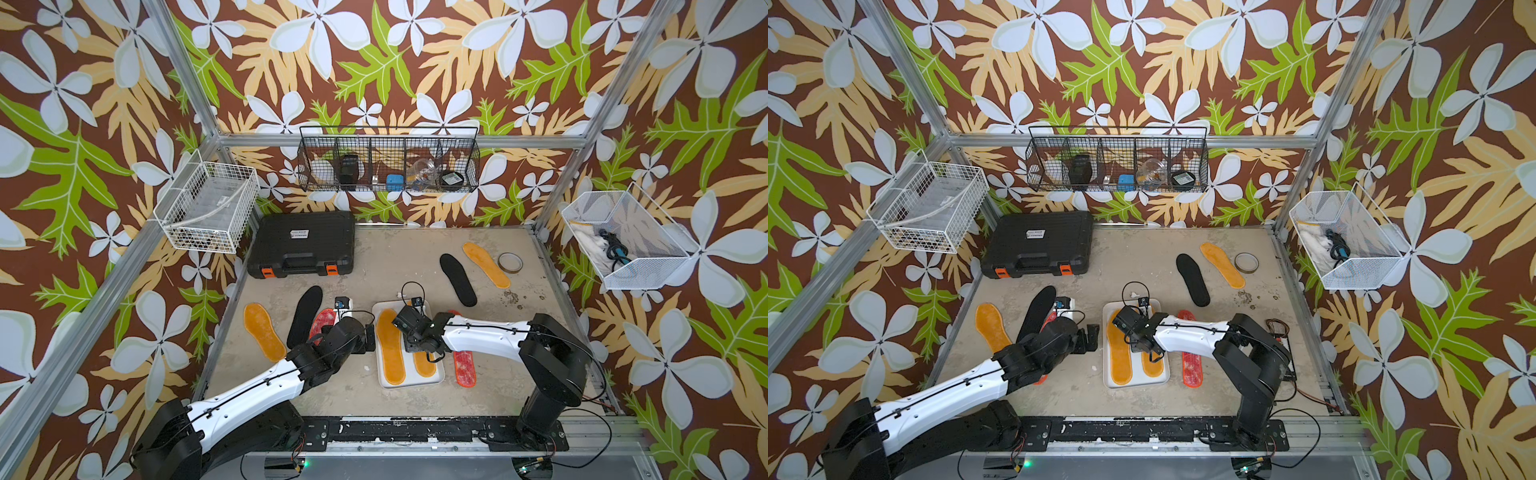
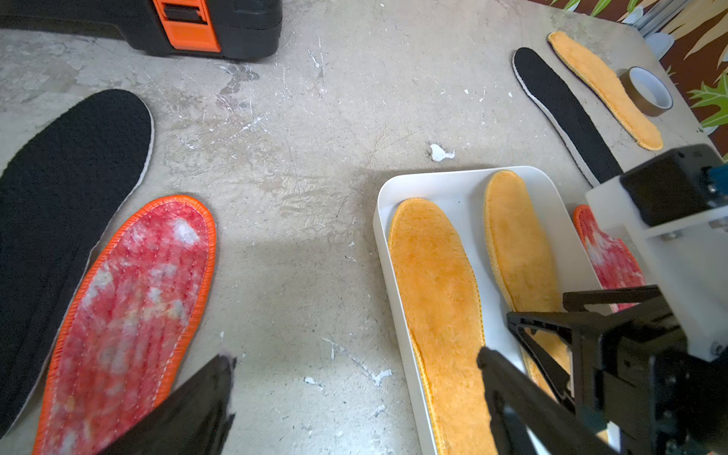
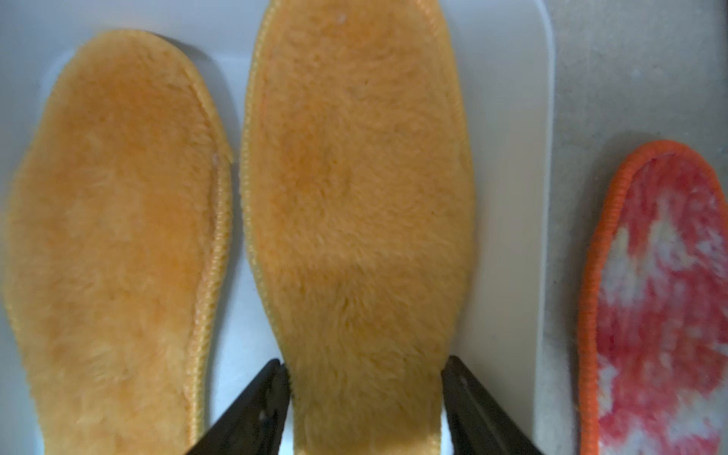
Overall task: Put the insoles into the storage box
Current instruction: Place the insole in the storage box.
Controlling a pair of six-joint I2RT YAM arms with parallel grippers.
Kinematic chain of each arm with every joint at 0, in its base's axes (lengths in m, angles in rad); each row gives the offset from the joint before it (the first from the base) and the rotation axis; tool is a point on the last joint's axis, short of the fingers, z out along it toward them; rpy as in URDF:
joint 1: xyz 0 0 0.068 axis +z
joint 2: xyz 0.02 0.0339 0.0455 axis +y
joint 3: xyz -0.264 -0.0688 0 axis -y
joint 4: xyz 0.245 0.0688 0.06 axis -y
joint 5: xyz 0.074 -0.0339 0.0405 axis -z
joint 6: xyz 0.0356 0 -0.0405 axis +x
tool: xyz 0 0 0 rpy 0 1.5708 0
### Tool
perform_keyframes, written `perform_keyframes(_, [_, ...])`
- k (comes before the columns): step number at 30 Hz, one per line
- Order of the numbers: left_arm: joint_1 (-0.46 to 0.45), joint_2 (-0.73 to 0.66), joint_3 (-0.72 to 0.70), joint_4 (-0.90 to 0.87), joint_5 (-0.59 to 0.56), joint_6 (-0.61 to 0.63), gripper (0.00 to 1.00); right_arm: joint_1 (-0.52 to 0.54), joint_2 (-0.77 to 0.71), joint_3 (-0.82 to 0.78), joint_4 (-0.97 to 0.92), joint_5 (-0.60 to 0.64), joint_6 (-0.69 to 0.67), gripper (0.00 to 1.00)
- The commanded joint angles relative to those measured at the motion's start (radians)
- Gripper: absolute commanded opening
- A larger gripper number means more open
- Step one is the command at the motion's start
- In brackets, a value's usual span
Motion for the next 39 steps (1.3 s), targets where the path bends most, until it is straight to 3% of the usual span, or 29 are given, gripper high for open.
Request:
perform_keyframes(1, [0.001,0.001,0.009,0.006,-0.003,0.010,1.00,0.002,0.015,0.014,-0.027,0.005,0.016,0.72])
perform_keyframes(9, [0.001,0.006,0.031,-0.017,-0.004,-0.001,1.00,0.002,-0.024,0.068,-0.077,0.020,0.007,0.78])
perform_keyframes(18, [0.001,0.048,0.074,-0.026,0.044,0.004,1.00,-0.006,-0.302,0.081,-0.121,0.076,-0.068,0.80])
perform_keyframes(21, [0.001,0.074,0.075,-0.008,0.055,0.014,1.00,-0.031,-0.361,0.019,-0.023,0.058,-0.141,0.78])
perform_keyframes(23, [0.001,0.088,0.072,0.007,0.060,0.017,1.00,-0.051,-0.336,0.003,0.037,0.011,-0.197,0.67])
perform_keyframes(25, [0.001,0.094,0.077,0.014,0.068,0.017,0.99,-0.056,-0.261,0.051,0.010,-0.015,-0.223,0.64])
perform_keyframes(39, [0.002,0.014,0.033,-0.029,0.056,0.003,1.00,-0.109,0.094,0.194,0.116,-0.027,-0.284,0.65])
